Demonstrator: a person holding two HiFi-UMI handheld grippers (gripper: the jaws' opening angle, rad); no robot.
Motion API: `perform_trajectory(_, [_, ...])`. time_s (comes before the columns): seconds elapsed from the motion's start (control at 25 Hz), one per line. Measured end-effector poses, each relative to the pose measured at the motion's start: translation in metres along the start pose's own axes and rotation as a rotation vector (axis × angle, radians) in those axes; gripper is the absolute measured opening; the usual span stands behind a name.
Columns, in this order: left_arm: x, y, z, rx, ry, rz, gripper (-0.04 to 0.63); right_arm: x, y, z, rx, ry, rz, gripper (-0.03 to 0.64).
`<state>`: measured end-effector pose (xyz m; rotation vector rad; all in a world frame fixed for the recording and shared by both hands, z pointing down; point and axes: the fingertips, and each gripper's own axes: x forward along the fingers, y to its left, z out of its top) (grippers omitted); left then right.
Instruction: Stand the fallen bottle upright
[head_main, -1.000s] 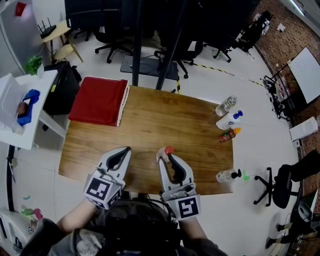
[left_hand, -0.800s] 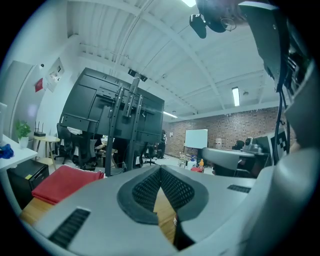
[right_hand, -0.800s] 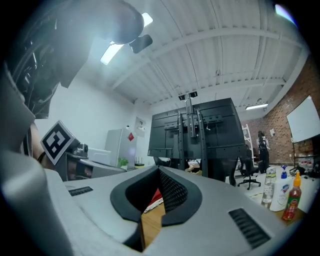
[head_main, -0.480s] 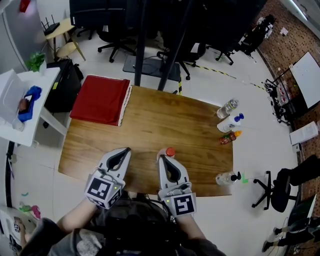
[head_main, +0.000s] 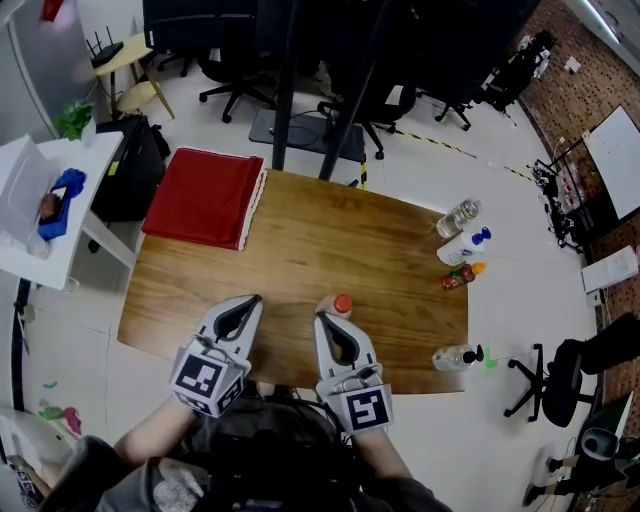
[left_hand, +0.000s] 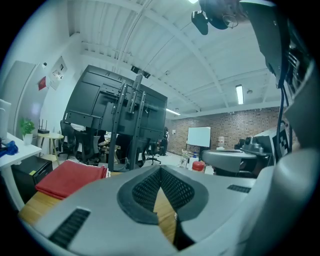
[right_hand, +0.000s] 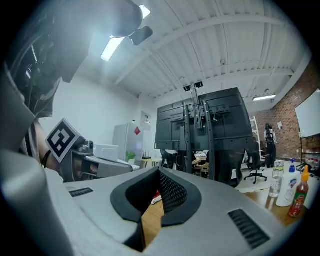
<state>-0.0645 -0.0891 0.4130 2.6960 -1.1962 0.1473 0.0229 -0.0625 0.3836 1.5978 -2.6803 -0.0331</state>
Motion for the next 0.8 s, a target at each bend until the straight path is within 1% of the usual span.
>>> perform_trajectory(0.12, [-0.001,0.001,-0.001,-0.008,0.014,0.003,0.032,0.0,0.001,0.001,-0.003,-0.002,0.007,0.005])
perform_trajectory(0.28, [0.002,0.002,-0.002,-0.016,0.005,0.007,0.032,-0.001,0.0,-0.002,-0.015,0.007,0.01,0.005])
perform_trajectory(0.6, [0.004,0.004,-0.003,-0.024,0.016,-0.005,0.032,0.0,0.002,-0.009,-0.029,0.049,0.017,0.005])
perform_trajectory(0.8, [0.007,0.013,-0.002,-0.018,0.007,-0.012,0.032,0.005,0.003,-0.011,-0.049,0.061,0.017,0.005])
